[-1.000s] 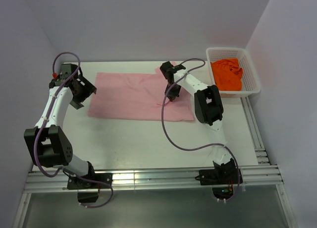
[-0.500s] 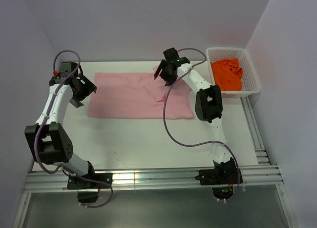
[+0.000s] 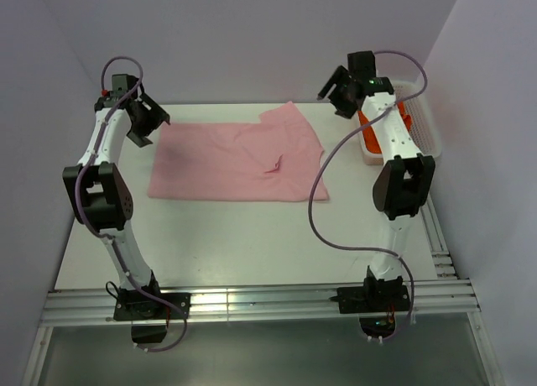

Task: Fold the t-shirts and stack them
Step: Grap the side of the flattened tshirt furthest away from the robot with both arms

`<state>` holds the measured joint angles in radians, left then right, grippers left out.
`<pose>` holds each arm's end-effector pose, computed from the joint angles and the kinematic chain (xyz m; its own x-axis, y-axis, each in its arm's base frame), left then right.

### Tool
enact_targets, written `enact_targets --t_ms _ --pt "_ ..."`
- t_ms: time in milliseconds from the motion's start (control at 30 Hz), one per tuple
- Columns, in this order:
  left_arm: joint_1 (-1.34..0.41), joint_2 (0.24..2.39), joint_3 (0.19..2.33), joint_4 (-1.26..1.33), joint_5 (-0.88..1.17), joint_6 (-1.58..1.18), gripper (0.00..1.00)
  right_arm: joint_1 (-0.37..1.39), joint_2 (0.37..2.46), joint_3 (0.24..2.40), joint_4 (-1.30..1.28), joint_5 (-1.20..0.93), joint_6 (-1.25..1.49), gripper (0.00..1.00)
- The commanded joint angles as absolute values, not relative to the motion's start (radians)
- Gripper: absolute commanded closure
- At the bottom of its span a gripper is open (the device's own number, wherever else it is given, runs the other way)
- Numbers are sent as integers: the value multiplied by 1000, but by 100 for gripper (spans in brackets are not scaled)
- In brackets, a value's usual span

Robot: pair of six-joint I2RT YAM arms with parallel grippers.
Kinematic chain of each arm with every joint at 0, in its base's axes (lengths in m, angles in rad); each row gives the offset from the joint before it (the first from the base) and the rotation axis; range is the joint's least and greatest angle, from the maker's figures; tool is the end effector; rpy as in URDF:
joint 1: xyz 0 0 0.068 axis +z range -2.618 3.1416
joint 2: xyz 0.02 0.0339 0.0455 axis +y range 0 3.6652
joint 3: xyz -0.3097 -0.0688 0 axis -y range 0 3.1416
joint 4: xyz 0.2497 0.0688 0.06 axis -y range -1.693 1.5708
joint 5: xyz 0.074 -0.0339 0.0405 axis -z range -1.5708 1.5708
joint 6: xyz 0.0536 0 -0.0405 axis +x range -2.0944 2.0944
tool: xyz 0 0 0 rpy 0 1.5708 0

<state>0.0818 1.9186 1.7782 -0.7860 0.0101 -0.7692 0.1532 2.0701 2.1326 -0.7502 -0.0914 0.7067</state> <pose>0.4564 0.0369 0.3271 -0.5198 -0.7405 -0.4260 -0.6086 0.6709 -0.4236 0.5054 0.0830 0.3800 -0.6210 0.5584 -0.5500 0.2388 0.8032 0.5458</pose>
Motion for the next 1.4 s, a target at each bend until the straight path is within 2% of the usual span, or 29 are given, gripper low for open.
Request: enact_targets --t_ms 0,67,100,200,400,700,1133,1333,1367 --pt "75 1991 1896 -934 5 -805 15 133 2021 1960 -945 -37 640 22" --pt "46 1939 1824 -968 -63 -824 15 138 1887 1805 -919 -47 641 21" --pt "34 1910 1718 -957 -74 -834 14 141 1787 1646 -902 -51 649 18" --pt "8 1781 1483 -894 -87 -883 11 147 1621 1403 -850 -44 667 16" --pt "8 1585 1284 -864 -140 -917 8 147 1528 1212 -838 -43 657 15" --pt "34 1592 1170 -785 -144 -937 8 156 1610 1126 -764 -54 686 17" --pt "71 1736 1183 -724 -187 -922 8 184 1785 1233 -712 -54 692 20" --pt "75 1789 1195 -721 -216 -928 9 209 1841 1265 -710 -54 706 30" --pt "75 1795 1193 -718 -218 -928 11 213 1847 1273 -710 -52 707 39"
